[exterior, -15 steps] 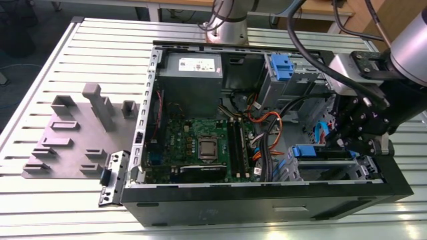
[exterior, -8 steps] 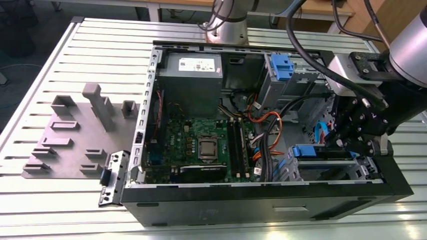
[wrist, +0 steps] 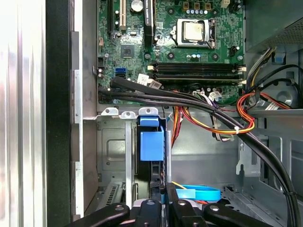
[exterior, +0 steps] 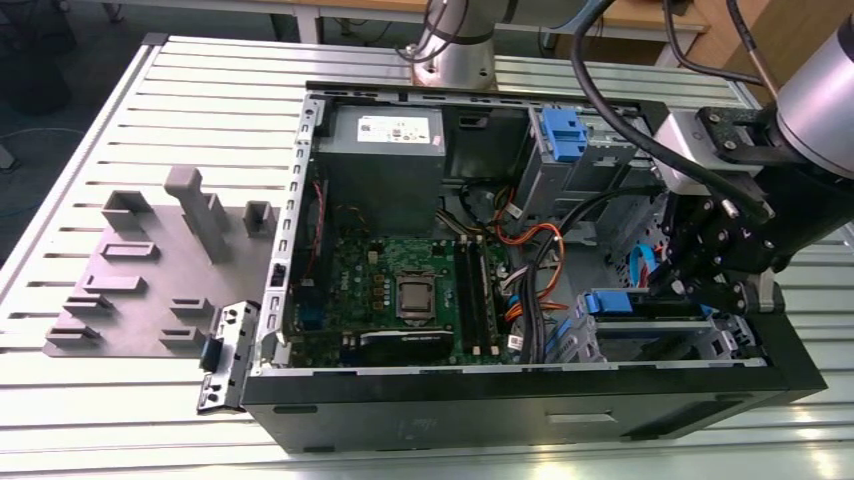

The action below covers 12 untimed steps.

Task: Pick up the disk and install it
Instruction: 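Insert the first disk wire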

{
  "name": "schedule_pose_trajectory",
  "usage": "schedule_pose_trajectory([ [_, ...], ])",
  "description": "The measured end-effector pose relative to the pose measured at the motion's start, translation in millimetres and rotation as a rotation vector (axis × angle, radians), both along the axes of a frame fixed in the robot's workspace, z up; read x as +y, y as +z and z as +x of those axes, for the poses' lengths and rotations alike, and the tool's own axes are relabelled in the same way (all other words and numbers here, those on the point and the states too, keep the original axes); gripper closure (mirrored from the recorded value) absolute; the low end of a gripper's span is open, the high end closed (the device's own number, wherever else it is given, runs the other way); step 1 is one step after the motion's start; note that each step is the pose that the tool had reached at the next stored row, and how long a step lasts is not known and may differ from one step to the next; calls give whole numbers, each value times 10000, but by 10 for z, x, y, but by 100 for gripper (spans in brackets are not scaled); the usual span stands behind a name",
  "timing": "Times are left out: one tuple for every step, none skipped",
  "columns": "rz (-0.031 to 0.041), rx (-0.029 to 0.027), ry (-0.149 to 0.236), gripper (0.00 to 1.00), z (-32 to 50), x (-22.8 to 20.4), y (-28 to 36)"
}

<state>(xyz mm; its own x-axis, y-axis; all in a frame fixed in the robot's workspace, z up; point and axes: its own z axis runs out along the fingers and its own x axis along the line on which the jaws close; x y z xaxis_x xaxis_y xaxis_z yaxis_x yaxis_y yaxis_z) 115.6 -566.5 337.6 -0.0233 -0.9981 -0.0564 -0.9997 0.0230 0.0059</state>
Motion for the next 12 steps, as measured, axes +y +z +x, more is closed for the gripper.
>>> schedule_pose_trajectory([
  [1, 0, 0, 84, 0, 0, -4],
  [-3, 0, 0, 84, 0, 0, -5],
  [-4, 0, 0, 84, 0, -1, -5],
  [-5, 0, 0, 84, 0, -1, -5],
  [-5, 0, 0, 84, 0, -1, -5],
  [-3, 0, 0, 84, 0, 0, -6],
  [-3, 0, 0, 84, 0, 0, -9],
  [1, 0, 0, 84, 0, -1, -16],
  [-3, 0, 0, 84, 0, -1, -17],
  [-4, 0, 0, 84, 0, -1, -17],
  [-6, 0, 0, 84, 0, -1, -17],
  [-5, 0, 0, 84, 0, -1, -20],
])
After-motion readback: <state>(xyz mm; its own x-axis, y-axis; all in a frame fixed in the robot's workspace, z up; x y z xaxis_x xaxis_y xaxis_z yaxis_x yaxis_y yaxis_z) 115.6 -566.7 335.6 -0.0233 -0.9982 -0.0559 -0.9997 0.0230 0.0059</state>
